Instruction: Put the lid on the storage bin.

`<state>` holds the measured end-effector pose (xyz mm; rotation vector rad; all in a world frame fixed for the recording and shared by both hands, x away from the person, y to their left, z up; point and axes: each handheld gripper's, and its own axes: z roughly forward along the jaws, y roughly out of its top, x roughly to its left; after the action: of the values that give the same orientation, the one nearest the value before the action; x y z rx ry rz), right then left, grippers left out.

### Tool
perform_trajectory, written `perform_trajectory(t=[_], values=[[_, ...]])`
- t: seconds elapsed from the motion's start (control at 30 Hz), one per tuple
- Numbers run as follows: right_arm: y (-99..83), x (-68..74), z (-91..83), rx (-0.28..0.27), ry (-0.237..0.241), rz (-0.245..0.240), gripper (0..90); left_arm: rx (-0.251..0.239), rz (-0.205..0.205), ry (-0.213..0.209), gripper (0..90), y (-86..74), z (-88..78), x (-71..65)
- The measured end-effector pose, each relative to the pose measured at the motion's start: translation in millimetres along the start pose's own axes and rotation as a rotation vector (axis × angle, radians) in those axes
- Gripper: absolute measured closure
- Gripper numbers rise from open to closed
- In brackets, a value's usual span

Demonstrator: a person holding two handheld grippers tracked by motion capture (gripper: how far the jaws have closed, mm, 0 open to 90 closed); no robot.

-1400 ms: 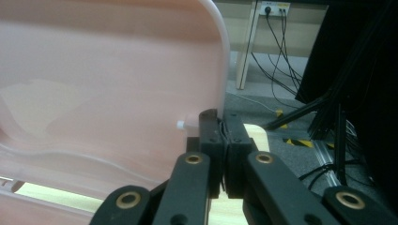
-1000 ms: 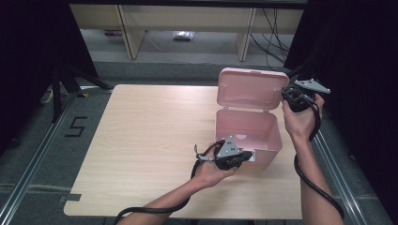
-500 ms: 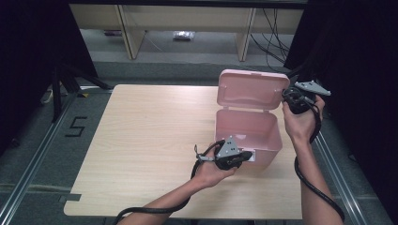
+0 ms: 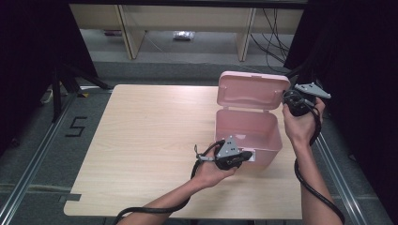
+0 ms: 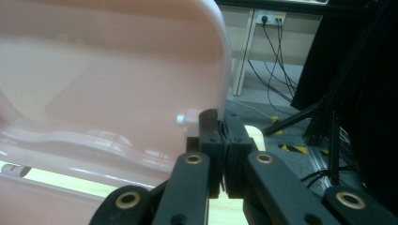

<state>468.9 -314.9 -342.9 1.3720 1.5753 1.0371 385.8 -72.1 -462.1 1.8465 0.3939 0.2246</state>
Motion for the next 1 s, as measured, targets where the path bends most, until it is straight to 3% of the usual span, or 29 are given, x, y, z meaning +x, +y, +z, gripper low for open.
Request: perform_trajectory(t=[0.2, 0.23, 0.47, 0.8, 0.87, 1.0], values=[[-1.7, 1.0, -1.8, -0.005, -0.003, 0.004, 89.6, -0.002, -0.003, 0.000, 90.0, 0.0, 0.1, -0.1], [-1.9, -0.1, -2.1, -0.008, -0.002, -0.015, 89.6, -0.002, -0.003, 0.000, 90.0, 0.0, 0.2, -0.2], [-4.5, 2.6, -5.3, -0.008, -0.009, 0.001, 89.5, -0.001, -0.002, -0.001, 90.0, 0.1, 0.2, -0.1], [-7.4, 1.1, -7.3, -0.026, -0.006, -0.027, 89.4, -0.003, -0.003, 0.000, 90.0, 0.1, 0.4, -0.3], [-8.2, 3.4, -8.7, -0.022, -0.009, -0.001, 89.4, -0.006, -0.003, -0.002, 90.0, 0.0, 0.7, -0.2], [-9.0, 2.4, -9.2, -0.033, -0.004, -0.019, 89.4, 0.000, -0.003, 0.000, 90.0, 0.5, 0.4, -0.2]])
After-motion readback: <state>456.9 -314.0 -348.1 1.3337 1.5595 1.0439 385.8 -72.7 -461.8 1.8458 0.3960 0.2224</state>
